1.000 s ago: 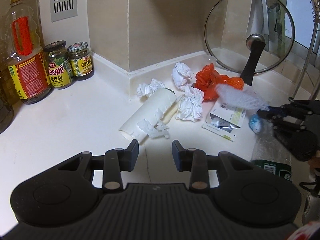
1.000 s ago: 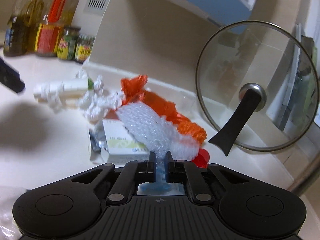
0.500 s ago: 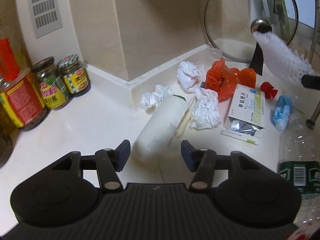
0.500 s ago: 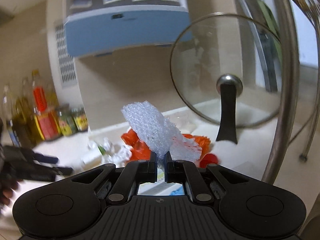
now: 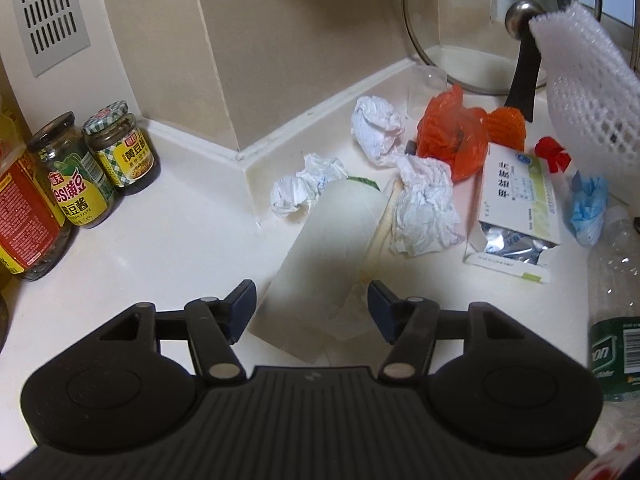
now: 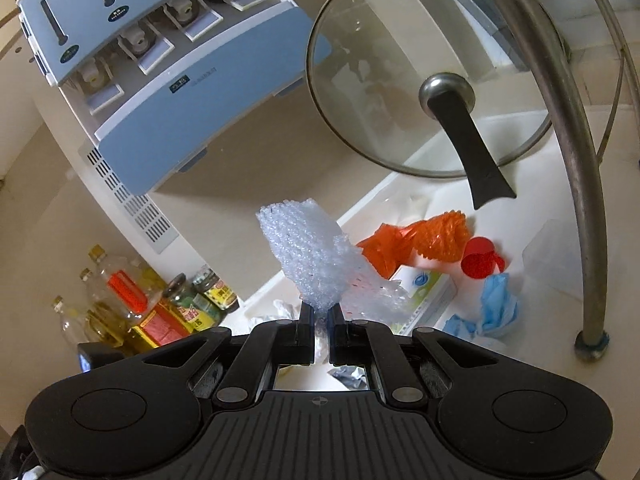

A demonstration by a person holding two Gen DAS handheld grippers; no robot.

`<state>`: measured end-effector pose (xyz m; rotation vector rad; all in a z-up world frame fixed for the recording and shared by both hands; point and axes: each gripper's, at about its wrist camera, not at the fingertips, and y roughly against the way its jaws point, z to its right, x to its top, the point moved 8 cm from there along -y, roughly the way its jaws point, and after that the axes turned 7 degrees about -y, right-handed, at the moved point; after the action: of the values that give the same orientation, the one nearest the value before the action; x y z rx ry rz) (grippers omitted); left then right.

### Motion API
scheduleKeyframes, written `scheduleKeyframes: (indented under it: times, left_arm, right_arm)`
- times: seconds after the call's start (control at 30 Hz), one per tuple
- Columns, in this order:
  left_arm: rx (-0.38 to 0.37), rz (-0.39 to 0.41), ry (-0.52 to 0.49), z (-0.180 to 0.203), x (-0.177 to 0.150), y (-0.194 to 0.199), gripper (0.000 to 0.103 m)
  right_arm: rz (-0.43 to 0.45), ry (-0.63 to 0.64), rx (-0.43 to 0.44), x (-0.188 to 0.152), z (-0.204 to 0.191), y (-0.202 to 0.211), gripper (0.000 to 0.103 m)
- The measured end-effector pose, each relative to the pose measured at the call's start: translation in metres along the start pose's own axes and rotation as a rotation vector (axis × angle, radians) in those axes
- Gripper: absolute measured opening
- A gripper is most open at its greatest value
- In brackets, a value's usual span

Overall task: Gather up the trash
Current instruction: 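Grasp the white paper cup with the left tool while the right tool holds the bubble wrap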

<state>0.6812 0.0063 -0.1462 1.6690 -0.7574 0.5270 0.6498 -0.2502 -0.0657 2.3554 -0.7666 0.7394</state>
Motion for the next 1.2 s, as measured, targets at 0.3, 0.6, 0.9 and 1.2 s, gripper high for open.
scheduleKeyframes:
  times: [0.3,0.6,0.9,1.2]
  left_arm:
    - [0.001,0.028,-0.032,0.003,0.001,0.01,0.041]
    - [-0.018,0.06,-0.003,0.002,0.0,0.033,0.032]
    - [-0.027,0.083,0.064,-0.007,-0.014,0.072,0.031]
    - [-0.039,0.112,0.119,-0.016,-0.037,0.118,0.031]
  right_arm:
    - [-0.024,-0.01,-0.02,-0.011,0.006,0.002,0.006]
    - [-0.037,-0.009,-0.029,-0.022,0.004,0.009,0.006]
    - [-0.046,-0.001,-0.026,-0.032,-0.008,0.019,0.006]
    - [-0.058,0.003,-0.001,-0.055,-0.034,0.037,0.006]
